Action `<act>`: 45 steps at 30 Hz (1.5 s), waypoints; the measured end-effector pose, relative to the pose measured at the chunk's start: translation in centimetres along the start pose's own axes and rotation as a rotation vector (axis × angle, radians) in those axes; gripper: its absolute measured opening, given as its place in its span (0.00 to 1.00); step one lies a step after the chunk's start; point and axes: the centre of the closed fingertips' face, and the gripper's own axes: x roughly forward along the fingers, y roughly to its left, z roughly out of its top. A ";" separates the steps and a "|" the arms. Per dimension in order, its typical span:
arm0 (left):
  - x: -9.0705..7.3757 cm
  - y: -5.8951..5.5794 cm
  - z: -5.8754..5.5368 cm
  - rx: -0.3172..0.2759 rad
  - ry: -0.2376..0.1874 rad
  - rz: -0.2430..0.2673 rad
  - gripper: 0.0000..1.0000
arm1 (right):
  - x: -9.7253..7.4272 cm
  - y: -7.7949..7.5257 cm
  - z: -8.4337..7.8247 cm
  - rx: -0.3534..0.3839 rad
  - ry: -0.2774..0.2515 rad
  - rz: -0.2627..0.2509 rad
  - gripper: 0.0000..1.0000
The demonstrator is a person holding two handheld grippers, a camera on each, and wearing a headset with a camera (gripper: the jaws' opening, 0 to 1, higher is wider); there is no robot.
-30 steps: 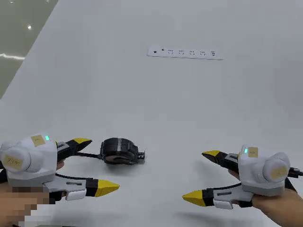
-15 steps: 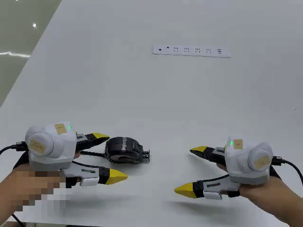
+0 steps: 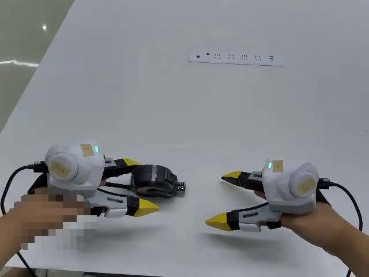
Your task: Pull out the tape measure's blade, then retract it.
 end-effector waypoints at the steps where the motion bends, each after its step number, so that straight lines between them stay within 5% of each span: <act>1: 0.1 0.0 0.0 0.006 0.002 -0.003 0.57 | 0.1 0.0 0.0 0.002 -0.001 0.002 0.66; 27: 0.5 1.0 0.3 0.106 0.036 -0.022 0.36 | 2.3 0.1 1.4 -0.048 -0.001 0.058 0.58; 45: 0.6 1.0 -0.1 0.186 0.104 -0.033 0.33 | 4.4 0.2 2.0 -0.119 -0.008 0.081 0.49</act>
